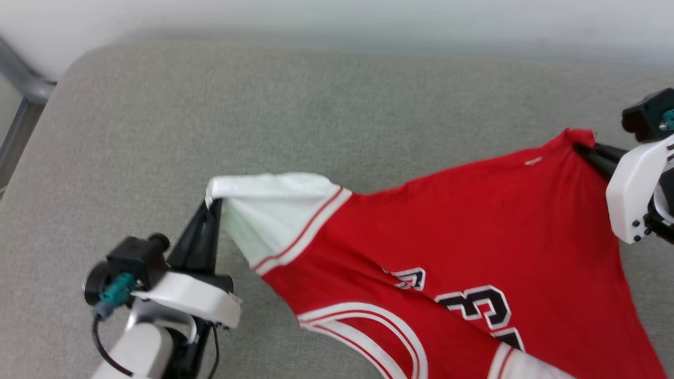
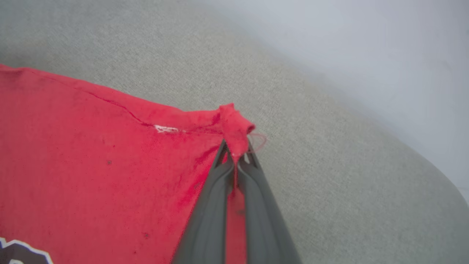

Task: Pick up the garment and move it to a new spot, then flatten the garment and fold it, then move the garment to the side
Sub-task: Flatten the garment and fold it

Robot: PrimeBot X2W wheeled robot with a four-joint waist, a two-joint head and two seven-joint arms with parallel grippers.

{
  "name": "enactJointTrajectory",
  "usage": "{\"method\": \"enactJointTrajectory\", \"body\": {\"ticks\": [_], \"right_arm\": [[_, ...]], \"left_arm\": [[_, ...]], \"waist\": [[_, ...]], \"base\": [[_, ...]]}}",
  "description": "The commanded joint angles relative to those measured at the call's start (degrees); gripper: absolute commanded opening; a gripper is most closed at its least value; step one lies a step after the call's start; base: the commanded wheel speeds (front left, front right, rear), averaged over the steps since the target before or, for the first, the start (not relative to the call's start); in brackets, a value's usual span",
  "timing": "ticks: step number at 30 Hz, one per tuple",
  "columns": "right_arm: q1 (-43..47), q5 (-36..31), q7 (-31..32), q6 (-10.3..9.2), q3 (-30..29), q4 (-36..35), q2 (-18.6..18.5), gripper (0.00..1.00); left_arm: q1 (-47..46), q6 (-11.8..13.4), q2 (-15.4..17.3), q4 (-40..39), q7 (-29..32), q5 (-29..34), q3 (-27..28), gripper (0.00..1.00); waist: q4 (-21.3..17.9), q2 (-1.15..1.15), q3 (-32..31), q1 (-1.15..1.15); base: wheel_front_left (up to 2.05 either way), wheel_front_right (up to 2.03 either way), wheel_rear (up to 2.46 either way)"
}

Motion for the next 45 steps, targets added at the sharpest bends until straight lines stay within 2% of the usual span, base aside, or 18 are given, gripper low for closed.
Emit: {"method": "enactJointTrajectory", "body": {"ticks": [1, 10, 17, 29, 37, 45], "right_arm": [[1.0, 0.3, -0.9, -0.08, -1.1, -1.0, -0.5, 0.0], [2.5, -1.8, -4.0, -0.08, -10.3, -8.1, 0.1, 0.0], [2.6, -5.0, -2.4, -0.08, -18.7, -14.8, 2.7, 0.0], [-3.7, -9.5, 2.9, -0.08, -27.8, -22.5, 6.3, 0.0], [-14.1, -10.7, 4.8, -0.08, -27.9, -20.8, 8.8, 0.0], [-31.3, -14.0, 2.6, -0.08, -26.7, -10.1, 12.0, 0.0]], "left_arm": [[-1.6, 0.0, 1.0, -1.1, 0.5, 0.5, 0.5, 0.0], [-11.2, -0.8, 5.9, -8.0, 5.9, 3.2, 1.5, 0.0], [-23.5, -3.1, 7.5, -10.1, 9.7, 4.8, 1.4, 0.0], [-43.0, -6.3, 5.2, -8.5, 13.3, 5.6, 0.0, 0.0], [-56.7, -8.7, 3.4, -1.8, 13.4, 5.4, 0.4, 0.0], [-72.8, -11.4, 2.5, 9.1, 13.2, 6.8, 0.0, 0.0]], "waist": [[-2.0, 0.0, -2.8, 0.0], [-4.5, 0.0, -5.9, 0.0], [-5.8, 0.0, -6.2, 0.0], [-6.7, 0.0, -1.6, 0.0], [-7.5, 0.0, 5.9, 0.0], [-8.8, 0.0, 14.3, 0.0]], "base": [[0.0, 0.0, 0.0], [0.0, 0.0, 0.0], [0.0, 0.0, 0.0], [0.0, 0.0, 0.0], [0.0, 0.0, 0.0], [0.0, 0.0, 0.0]]}}
